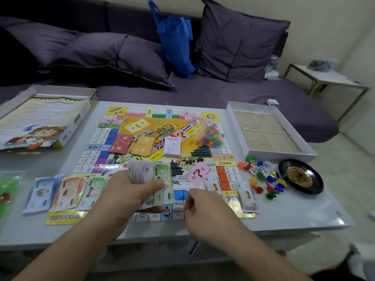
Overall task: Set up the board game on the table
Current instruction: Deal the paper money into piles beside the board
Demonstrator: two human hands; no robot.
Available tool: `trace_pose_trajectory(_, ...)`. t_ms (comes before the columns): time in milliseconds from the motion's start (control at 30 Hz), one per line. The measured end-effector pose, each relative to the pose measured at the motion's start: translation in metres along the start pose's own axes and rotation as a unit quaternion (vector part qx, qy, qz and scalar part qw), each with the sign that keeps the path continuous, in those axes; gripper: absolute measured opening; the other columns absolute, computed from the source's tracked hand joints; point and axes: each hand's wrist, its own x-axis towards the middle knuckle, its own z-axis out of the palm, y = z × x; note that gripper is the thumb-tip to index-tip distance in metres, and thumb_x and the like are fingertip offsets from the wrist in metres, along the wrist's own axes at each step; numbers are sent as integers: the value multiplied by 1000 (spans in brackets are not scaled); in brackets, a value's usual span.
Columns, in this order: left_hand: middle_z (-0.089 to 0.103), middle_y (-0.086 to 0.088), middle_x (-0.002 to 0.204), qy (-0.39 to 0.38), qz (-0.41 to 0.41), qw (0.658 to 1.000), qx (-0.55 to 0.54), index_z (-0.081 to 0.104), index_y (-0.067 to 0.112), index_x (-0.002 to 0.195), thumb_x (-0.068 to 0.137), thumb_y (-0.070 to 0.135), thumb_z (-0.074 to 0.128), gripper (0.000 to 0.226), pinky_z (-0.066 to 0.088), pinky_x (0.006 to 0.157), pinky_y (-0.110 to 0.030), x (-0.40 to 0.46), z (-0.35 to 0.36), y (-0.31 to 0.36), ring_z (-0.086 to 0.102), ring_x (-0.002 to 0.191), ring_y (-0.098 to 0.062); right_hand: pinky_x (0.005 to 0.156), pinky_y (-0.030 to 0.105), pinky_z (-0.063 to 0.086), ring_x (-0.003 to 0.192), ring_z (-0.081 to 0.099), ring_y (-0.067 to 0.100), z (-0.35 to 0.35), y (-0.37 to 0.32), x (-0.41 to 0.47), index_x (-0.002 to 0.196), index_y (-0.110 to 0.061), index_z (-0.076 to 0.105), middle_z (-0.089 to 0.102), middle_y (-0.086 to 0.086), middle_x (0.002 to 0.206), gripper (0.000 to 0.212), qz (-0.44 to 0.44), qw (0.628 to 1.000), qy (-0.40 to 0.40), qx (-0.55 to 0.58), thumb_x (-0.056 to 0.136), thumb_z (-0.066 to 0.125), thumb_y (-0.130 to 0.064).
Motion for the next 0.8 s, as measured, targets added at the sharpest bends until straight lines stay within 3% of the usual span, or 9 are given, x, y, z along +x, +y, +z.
trace_pose_trajectory(133,80,-19,93,-5,-3,1000,1,69,-6,108,86,4,78,25,65,63,-55,0,1,0,79,83,-37,83,39,62,92,64,13,-19,18,10,106,-29,61,65,-6,103,22,38,999,20,-5,95,62,-10)
trace_pose_trajectory(233,80,-18,93,-7,-7,1000,-1,69,-4,109,87,3,77,24,65,59,-52,-1,3,0,79,83,-37,102,42,55,119,55,18,-55,52,18,134,-28,54,58,-5,130,56,39,990,40,-129,87,71,-4)
trace_pose_trajectory(300,80,-17,91,-7,-11,1000,-2,70,-1,108,87,2,77,22,65,58,-50,-2,5,0,79,81,-36,113,44,44,136,41,23,-76,75,21,150,-28,42,49,-3,147,74,35,975,23,-220,86,77,-15)
trace_pose_trajectory(400,80,-16,90,-10,-13,1000,1,70,0,106,88,1,77,20,65,57,-47,-4,8,1,80,80,-35,121,46,28,146,30,28,-84,94,26,159,-30,29,35,-4,162,88,32,965,-30,-257,87,79,-36)
trace_pose_trajectory(633,80,-19,93,-18,-12,1000,1,69,-3,108,88,1,77,22,64,62,-56,-2,12,-2,79,83,-38,117,46,29,132,35,23,-81,102,34,138,-32,42,42,-3,145,65,-1,962,-36,-272,86,79,-39)
trace_pose_trajectory(800,80,-19,92,-15,-19,1000,3,68,-5,108,88,1,77,23,64,61,-54,-4,13,-4,79,82,-38,111,44,33,119,39,20,-79,102,36,120,-32,45,53,-4,130,52,5,967,-40,-252,83,81,-36)
